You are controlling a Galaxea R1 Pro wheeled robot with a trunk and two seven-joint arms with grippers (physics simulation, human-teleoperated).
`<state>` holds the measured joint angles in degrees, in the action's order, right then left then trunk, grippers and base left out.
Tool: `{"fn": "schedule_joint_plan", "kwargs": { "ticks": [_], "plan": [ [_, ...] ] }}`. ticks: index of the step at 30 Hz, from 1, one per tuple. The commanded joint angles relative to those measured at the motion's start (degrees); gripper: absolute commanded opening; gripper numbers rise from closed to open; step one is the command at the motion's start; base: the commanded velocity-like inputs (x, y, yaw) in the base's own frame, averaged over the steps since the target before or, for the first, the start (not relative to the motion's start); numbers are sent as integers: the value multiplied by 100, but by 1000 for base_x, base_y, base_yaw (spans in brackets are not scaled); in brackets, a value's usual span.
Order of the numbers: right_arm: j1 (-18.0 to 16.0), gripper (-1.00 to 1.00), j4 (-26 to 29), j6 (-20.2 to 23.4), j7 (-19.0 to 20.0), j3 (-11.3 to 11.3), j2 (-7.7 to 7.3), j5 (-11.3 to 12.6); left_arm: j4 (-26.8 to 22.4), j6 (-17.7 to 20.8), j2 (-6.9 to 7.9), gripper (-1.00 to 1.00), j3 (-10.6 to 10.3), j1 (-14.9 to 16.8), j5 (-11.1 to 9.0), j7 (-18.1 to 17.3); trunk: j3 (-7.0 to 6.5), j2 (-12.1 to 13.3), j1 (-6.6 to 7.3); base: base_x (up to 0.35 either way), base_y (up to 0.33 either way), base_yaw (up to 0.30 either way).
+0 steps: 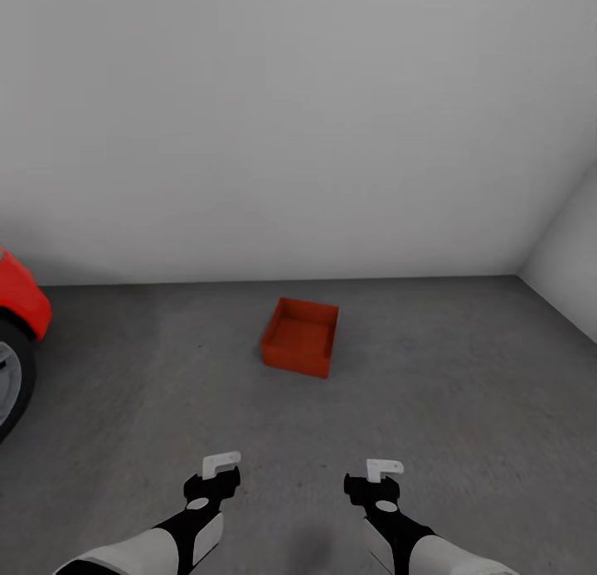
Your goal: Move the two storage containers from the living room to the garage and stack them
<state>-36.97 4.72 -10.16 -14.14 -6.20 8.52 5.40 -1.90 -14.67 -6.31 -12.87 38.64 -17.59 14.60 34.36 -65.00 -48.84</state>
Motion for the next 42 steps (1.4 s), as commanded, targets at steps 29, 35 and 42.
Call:
{"fn": "schedule_joint_plan", "kwargs": {
  "ticks": [29,35,42],
  "plan": [
    [-5,100,-6,-21,-19,-48,1,58,5,-18,7,100,-49,4,-52,-36,-254,-3,0,0,0,0],
    [-5,100,-6,-21,-19,-48,1,58,5,-18,7,100,-49,4,-52,-38,-352,198,110,0,0,0],
    [-5,100,-6,-23,-19,-46,1,58,5,-18,7,100,-49,4,-52,-46,-479,478,263,0,0,0]
  ]
}}
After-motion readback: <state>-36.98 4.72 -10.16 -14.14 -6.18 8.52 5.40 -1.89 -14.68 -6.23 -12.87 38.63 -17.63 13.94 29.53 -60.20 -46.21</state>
